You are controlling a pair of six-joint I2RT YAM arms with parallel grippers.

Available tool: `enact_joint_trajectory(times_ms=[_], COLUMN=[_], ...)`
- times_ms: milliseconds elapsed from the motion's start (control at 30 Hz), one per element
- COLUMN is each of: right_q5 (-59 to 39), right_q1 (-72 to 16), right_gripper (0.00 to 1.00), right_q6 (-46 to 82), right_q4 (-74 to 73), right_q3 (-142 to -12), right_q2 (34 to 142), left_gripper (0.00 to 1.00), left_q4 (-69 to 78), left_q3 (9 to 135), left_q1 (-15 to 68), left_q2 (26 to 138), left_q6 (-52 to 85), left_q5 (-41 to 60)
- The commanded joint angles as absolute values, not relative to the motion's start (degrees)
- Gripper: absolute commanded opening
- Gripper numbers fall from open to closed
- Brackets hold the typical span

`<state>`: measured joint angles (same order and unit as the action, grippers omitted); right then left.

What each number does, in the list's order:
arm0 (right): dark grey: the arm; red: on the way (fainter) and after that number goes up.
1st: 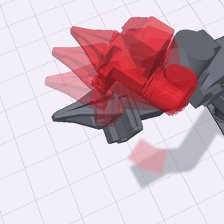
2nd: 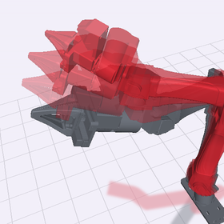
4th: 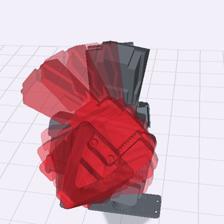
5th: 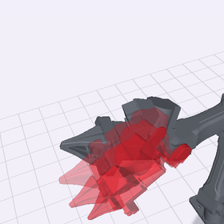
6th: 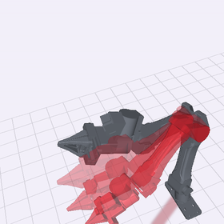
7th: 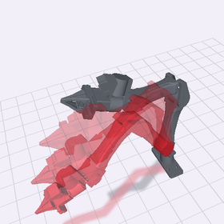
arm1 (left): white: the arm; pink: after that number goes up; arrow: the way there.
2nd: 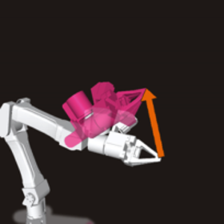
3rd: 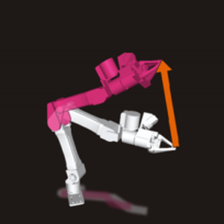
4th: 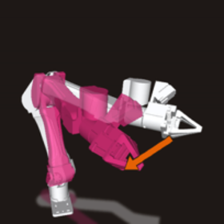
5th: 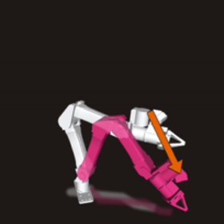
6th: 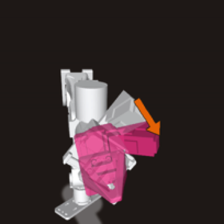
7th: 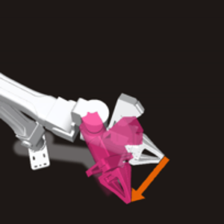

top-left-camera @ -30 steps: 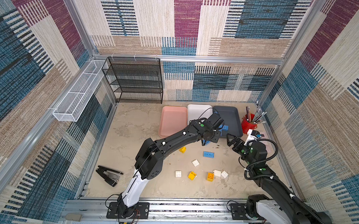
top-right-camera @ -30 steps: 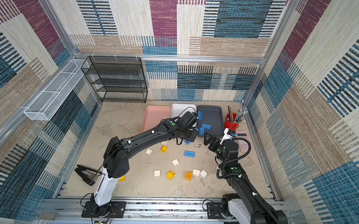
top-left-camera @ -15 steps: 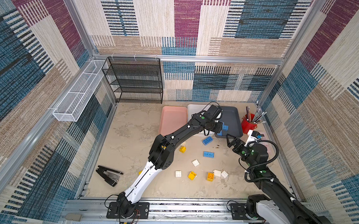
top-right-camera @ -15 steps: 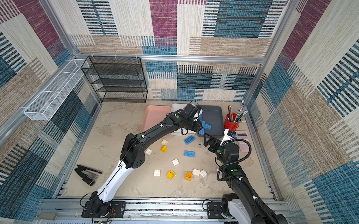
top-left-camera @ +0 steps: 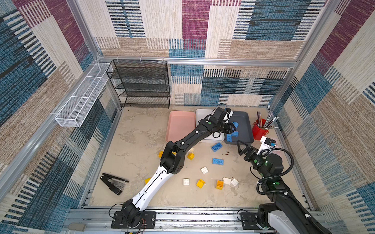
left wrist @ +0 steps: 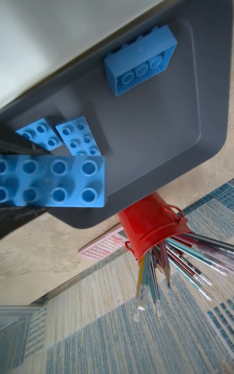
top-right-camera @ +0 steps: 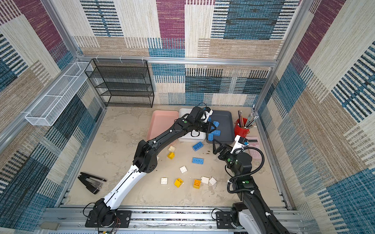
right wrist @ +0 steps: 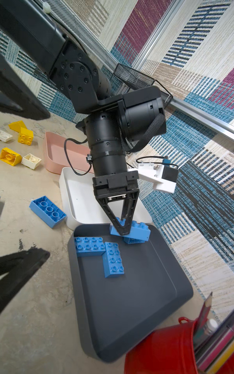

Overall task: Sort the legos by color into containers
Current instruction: 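Carry the blue brick with the left gripper into the grey tray and release, then withdraw the left gripper while the right gripper grasps a blue 2x3 brick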

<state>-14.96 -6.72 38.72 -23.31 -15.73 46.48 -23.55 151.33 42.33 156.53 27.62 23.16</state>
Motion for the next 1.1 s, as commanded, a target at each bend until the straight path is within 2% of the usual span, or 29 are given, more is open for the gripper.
enact_joint_trajectory(times_ms=[0,300,400,500,633,800,1067], right_q5=[-15.2,-14.3,-13.7,-14.3,-14.9,-14.8,-5.4], right_q1=[-6.8,-6.8,-6.8,-6.8,-6.8,-7.7,-18.5], right_gripper=[1.00,0.99,0.99,0.99,0.99,0.99,0.99], right_q6=[38.6,36.7,36.1,35.0,33.0,30.1,24.9], right_q4=[-25.8,-24.2,-23.4,-22.6,-20.6,-18.8,-10.1], right_q3=[-15.7,-16.5,-16.7,-17.3,-19.0,-21.5,-29.9], right_q2=[46.4,45.3,44.2,43.6,44.3,49.4,60.1], left_gripper=[0.39,0.71,0.79,0.82,0.86,0.83,0.84], left_q4=[-17.4,-17.8,-19.4,-20.3,-17.4,-21.7,-27.4], left_q3=[150.9,146.8,144.6,140.3,127.1,116.5,98.1], left_q1=[41.7,40.3,39.8,39.4,39.3,38.8,37.5], left_q2=[156.4,151.4,148.5,143.5,131.6,119.3,101.0], left_q6=[32.7,31.8,30.5,29.3,26.7,25.3,28.2], left_q5=[27.5,27.8,27.0,26.0,20.6,12.5,3.5])
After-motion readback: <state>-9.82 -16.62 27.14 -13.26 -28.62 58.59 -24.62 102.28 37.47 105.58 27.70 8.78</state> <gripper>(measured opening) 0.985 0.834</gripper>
